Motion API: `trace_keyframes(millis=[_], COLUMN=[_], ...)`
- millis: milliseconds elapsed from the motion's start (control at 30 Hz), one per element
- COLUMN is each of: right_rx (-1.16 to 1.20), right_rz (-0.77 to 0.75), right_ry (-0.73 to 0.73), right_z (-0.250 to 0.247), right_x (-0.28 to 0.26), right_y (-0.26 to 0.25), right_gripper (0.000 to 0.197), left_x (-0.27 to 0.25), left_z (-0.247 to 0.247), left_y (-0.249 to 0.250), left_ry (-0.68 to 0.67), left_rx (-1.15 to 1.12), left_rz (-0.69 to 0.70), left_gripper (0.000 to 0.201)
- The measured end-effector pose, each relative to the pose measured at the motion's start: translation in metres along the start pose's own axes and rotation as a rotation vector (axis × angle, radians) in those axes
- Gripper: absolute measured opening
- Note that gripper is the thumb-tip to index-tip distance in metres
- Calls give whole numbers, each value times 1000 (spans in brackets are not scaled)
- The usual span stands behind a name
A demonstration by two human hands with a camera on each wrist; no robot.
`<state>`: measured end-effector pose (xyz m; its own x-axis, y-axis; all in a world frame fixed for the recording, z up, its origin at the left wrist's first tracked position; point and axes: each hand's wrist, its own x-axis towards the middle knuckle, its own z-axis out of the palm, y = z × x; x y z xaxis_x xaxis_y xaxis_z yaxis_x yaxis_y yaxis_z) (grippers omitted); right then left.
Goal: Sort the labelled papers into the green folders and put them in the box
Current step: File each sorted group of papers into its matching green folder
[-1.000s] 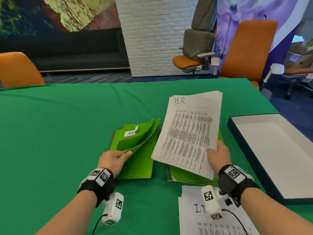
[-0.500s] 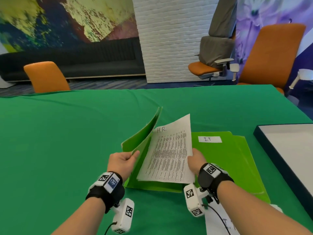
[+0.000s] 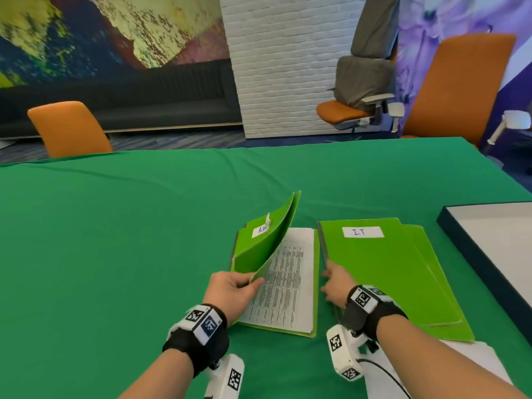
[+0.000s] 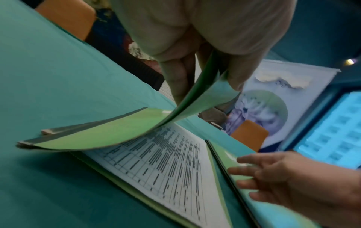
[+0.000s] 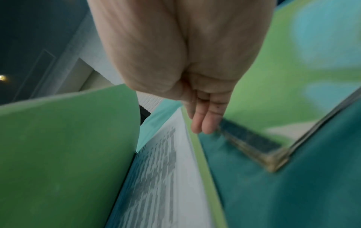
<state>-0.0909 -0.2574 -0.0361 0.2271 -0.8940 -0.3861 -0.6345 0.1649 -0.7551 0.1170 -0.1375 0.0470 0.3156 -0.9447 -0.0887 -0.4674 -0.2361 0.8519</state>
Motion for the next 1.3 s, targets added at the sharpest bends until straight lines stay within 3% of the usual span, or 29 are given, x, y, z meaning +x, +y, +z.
trace_keyframes(millis=[67,233,333,400,567,633,733,867,933,1033,1167,1233,1300], right_rx=[56,-117,-343,-432,-613,-647,-705,-741,-741,-715,-725,-692,-597], right_rz=[78,122,114,152,243,246,209,139,118,99,64,19,-33], right_ry=[20,20,-12,-44,-68,-69,0,37,23,35,89,88,92], right_z=[-19,-71,-97,-114,-126,-121,-118,-124,-125,-126,-126,-127,-128], right_x=[-13,-57,-88,-112,-161,-170,-175,-178,-179,-182,-184,-186,-190], right_y=[11,54,87,107,150,162,172,180,184,186,181,180,180], right_gripper=[47,27,26,39,109,122,125,115,107,98,88,69,35], left_x=[-3,-12,-18,-24,-44,-54,-66,-87,-98,-113,-119,-120,-121], left_z=[15,59,92,110,132,141,150,163,172,186,198,199,199], left_y=[4,21,15,11,10,11,11,12,15,21,21,21,20], left_ry=[-94,-339,-525,-538,-457,-534,-611,-500,-449,-415,-478,-471,-438], left_rx=[154,828,1040,1075,1153,1195,1241,1142,1095,1051,949,893,818], left_rz=[25,128,94,61,106,124,91,137,193,217,48,7,-5], left_gripper=[9,38,57,58,82,86,72,37,31,49,86,95,98])
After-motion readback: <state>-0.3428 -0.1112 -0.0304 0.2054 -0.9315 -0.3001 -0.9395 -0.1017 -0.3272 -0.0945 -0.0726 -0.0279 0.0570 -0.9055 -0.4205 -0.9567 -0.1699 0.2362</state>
